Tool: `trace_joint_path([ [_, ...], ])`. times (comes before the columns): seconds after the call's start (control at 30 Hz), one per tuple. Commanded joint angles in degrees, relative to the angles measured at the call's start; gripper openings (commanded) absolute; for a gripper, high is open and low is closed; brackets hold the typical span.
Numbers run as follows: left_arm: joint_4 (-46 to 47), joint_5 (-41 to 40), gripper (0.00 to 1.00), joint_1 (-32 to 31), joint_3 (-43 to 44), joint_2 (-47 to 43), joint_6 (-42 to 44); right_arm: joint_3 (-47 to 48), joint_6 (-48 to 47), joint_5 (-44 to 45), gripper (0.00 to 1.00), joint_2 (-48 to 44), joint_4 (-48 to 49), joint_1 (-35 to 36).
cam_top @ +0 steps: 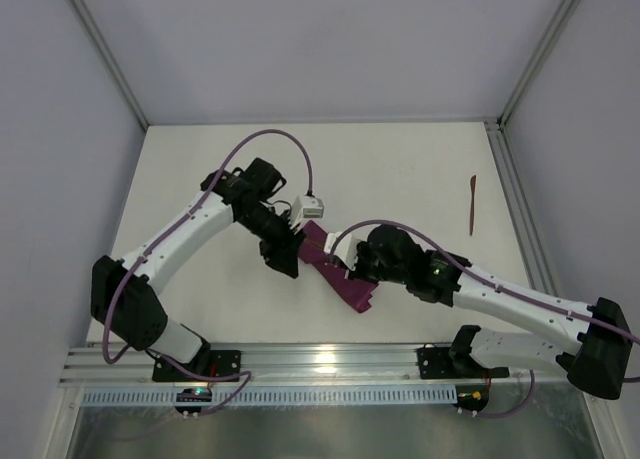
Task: Fold the napkin into a case and place the utensils inside
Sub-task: Pass from the left arm to the right, then pass from the right arm to the left
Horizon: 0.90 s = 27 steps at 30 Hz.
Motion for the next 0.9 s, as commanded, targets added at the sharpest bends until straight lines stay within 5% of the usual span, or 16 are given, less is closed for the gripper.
trace_joint_path([
  [0.0, 2.06, 0.25, 0.49, 2.38, 4.12, -1.40, -2.36, 0.55, 11.44, 0.78, 0.03, -2.34, -1.63, 0.02],
  [0.4, 10.23, -3.97, 0.51, 5.11, 4.05, -5.53, -5.80, -2.52, 20.67, -8.08, 0.03, -2.43, -1.39, -1.12],
  [0.63, 20.41, -7.93, 0.56, 5.02, -0.70, -6.15, -8.86, -4.19, 34.47, -29.06, 0.03, -1.38, -0.69, -15.09],
  [0.87, 29.83, -4.41, 0.59, 1.70, -3.69, -5.36, -13.08, -5.33, 38.00, -33.93, 0.03, -4.19, 4.85, -17.46],
])
